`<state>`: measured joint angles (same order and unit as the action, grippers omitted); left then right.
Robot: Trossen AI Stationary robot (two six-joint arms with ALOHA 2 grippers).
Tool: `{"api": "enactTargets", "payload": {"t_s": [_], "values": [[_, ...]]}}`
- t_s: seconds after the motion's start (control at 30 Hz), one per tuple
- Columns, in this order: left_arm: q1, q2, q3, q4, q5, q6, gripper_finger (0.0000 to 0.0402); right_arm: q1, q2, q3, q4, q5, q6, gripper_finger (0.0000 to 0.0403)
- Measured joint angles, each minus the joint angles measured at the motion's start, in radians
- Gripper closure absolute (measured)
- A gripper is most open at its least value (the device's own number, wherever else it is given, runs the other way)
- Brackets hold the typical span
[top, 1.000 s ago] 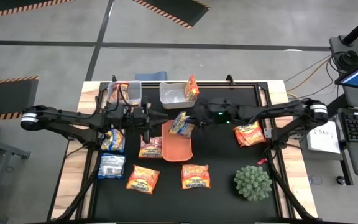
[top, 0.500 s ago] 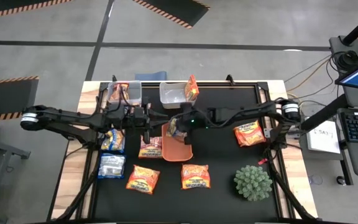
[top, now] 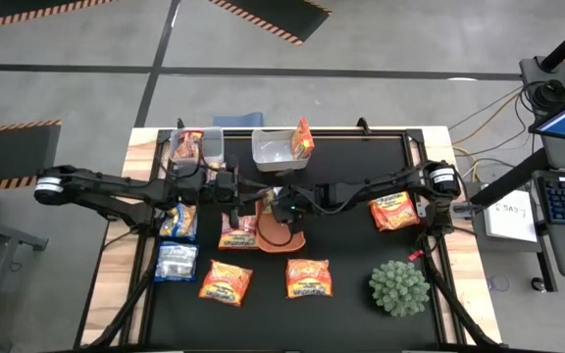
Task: Sort Maruchan noodles
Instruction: Put the blue bag into the orange bin
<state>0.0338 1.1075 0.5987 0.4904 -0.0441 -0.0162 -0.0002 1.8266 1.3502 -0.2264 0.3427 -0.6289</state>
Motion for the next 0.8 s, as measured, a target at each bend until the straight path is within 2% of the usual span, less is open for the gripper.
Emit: {"api": "enactTargets", "payload": {"t_s": [0.23, 0.6, 0.7, 0.8], "values": [[0.000, 0.045, 0.000, -0.036, 0.001, -0.020, 0.0326, 0.000, 0.002, -0.001, -0.002, 0.000, 0.018, 0.0376], [0.000, 0.094, 0.000, -0.239, 0.004, -0.064, 0.0326, 0.000, -0.005, 0.000, -0.004, 0.012, 0.087, 0.0308], [0.000, 0.104, 0.000, -0.276, 0.004, -0.076, 0.0326, 0.001, -0.015, 0.005, -0.015, 0.050, 0.107, 0.0294], [0.000, 0.120, 0.000, -0.315, 0.004, -0.080, 0.0326, 0.002, -0.027, 0.025, -0.070, 0.040, 0.181, 0.0290]]}}
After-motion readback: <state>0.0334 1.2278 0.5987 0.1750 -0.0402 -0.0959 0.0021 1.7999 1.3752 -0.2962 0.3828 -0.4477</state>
